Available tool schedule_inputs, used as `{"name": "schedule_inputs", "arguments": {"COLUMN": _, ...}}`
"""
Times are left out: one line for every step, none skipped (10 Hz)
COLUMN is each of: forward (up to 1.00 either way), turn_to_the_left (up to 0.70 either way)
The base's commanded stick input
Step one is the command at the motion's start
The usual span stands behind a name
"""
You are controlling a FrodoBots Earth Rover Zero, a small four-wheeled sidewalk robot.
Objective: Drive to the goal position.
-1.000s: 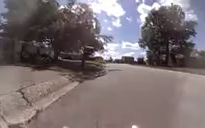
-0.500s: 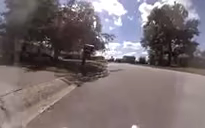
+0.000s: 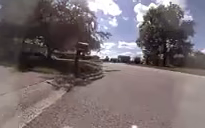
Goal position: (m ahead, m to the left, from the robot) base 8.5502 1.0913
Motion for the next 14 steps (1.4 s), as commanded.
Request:
{"name": "schedule_inputs", "arguments": {"forward": 0.85, "turn_to_the_left": -0.34}}
{"name": "schedule_inputs", "arguments": {"forward": 0.85, "turn_to_the_left": 0.0}}
{"name": "schedule_inputs", "arguments": {"forward": 0.85, "turn_to_the_left": 0.02}}
{"name": "schedule_inputs", "arguments": {"forward": 0.85, "turn_to_the_left": 0.02}}
{"name": "schedule_inputs", "arguments": {"forward": 0.85, "turn_to_the_left": 0.02}}
{"name": "schedule_inputs", "arguments": {"forward": 0.85, "turn_to_the_left": 0.02}}
{"name": "schedule_inputs", "arguments": {"forward": 0.85, "turn_to_the_left": 0.02}}
{"name": "schedule_inputs", "arguments": {"forward": 0.85, "turn_to_the_left": 0.02}}
{"name": "schedule_inputs", "arguments": {"forward": 0.85, "turn_to_the_left": 0.02}}
{"name": "schedule_inputs", "arguments": {"forward": 0.85, "turn_to_the_left": 0.02}}
{"name": "schedule_inputs", "arguments": {"forward": 0.85, "turn_to_the_left": 0.02}}
{"name": "schedule_inputs", "arguments": {"forward": 0.85, "turn_to_the_left": 0.34}}
{"name": "schedule_inputs", "arguments": {"forward": 0.85, "turn_to_the_left": 0.34}}
{"name": "schedule_inputs", "arguments": {"forward": 0.85, "turn_to_the_left": 0.11}}
